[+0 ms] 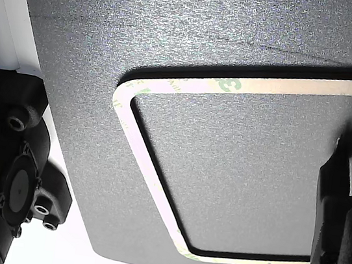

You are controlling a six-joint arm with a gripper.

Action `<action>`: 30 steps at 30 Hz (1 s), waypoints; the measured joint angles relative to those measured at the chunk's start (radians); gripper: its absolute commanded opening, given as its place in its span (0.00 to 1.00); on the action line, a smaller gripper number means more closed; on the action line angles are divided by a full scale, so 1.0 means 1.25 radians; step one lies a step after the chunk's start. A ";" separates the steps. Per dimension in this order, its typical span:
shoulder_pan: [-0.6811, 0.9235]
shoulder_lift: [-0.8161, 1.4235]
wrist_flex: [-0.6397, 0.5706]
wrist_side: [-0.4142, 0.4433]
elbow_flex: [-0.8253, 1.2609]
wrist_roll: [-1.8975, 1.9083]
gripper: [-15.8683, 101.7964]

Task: Grab top frame and put it into gray box.

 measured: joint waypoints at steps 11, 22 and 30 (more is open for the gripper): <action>0.001 -0.002 0.000 0.000 -0.004 -0.001 0.56; 0.004 0.009 -0.040 -0.004 0.010 -0.011 0.05; 0.005 -0.006 -0.011 0.001 -0.045 0.029 0.05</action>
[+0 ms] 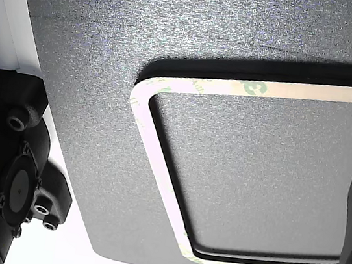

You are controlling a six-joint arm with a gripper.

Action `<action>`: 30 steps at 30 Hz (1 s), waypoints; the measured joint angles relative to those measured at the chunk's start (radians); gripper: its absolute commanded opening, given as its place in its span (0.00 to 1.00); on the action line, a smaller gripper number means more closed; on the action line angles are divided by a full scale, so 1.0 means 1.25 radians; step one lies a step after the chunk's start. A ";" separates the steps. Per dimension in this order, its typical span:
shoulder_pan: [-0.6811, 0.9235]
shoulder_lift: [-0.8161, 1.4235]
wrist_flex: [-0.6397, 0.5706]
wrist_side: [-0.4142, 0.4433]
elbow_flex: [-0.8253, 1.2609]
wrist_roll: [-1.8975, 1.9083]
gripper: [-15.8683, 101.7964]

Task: Grab top frame and put it into gray box.

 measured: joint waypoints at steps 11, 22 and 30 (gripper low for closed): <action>-0.065 -0.013 0.131 0.088 -0.188 0.378 0.04; -0.252 -0.061 0.247 0.269 -0.401 0.859 0.04; -0.373 -0.076 0.247 0.460 -0.443 1.291 0.04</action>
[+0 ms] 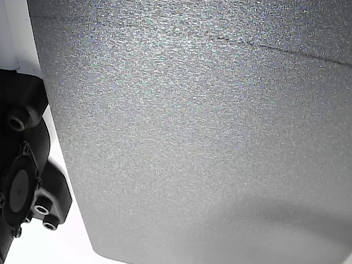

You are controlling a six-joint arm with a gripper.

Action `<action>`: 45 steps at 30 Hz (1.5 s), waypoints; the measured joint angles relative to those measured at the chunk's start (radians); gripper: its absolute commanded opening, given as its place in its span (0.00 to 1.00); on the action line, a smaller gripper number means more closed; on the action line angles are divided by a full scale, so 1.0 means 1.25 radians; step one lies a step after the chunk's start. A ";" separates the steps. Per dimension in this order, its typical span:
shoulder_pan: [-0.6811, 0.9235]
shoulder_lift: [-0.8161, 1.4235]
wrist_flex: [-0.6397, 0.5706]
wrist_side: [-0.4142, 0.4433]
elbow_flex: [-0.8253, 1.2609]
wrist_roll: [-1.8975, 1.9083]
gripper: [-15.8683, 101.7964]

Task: Grab top frame and put it into gray box.

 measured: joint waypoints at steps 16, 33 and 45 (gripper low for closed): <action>-0.250 0.042 0.000 0.032 -0.071 0.250 0.03; -0.403 0.049 0.000 -0.027 -0.052 0.965 0.03; -0.457 0.025 0.000 -0.162 0.010 1.646 0.03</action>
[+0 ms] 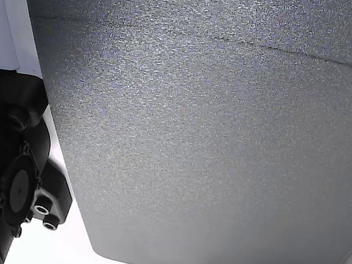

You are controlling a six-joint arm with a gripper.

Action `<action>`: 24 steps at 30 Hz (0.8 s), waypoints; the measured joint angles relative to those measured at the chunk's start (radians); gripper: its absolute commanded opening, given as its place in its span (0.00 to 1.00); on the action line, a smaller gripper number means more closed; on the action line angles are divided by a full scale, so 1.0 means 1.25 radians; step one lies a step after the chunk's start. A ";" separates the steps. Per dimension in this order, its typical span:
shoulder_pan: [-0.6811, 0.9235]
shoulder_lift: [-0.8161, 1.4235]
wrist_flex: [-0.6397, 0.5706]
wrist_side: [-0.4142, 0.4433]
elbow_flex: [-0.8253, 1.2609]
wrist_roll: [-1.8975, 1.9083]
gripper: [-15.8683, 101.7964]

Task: Grab top frame and put it into gray box.

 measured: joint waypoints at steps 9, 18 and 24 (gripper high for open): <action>-0.029 -0.002 0.000 -0.109 0.048 0.125 0.03; -0.036 -0.017 0.000 -0.150 0.076 0.113 0.03; -0.042 -0.021 0.000 -0.166 0.099 0.118 0.03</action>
